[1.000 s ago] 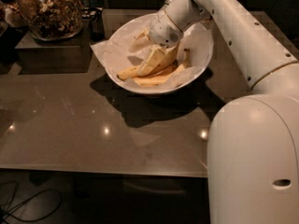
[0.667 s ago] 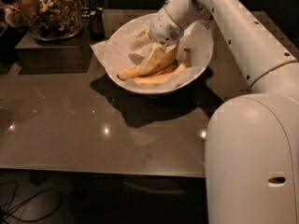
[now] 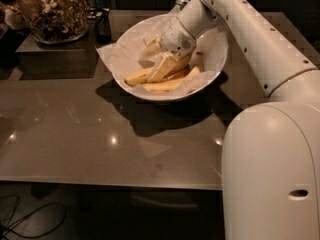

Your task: Pick banana from white bowl

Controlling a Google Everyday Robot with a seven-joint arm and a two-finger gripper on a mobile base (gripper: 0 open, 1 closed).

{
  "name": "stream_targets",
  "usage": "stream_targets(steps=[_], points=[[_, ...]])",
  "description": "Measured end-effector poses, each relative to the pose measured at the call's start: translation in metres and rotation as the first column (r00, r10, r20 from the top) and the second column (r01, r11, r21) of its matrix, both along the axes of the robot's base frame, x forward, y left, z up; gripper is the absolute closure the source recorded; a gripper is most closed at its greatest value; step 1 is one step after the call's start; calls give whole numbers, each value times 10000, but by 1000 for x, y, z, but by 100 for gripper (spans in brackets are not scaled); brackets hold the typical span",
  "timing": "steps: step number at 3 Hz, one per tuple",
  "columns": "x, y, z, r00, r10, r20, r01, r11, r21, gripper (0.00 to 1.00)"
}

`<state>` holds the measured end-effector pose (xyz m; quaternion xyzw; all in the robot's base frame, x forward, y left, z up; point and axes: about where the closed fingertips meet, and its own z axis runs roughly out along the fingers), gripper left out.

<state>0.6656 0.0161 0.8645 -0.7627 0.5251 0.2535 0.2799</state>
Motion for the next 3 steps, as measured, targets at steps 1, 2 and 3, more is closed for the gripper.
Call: stream_targets(steps=[1,2,3], points=[[0,0,-1,10000,6,-18,-6,10000,-7,37],[-1,1,-3,10000,68,-25,-68,10000,-57,56],[-4,0,-6,10000,81,7,-81,9999,-134,79]])
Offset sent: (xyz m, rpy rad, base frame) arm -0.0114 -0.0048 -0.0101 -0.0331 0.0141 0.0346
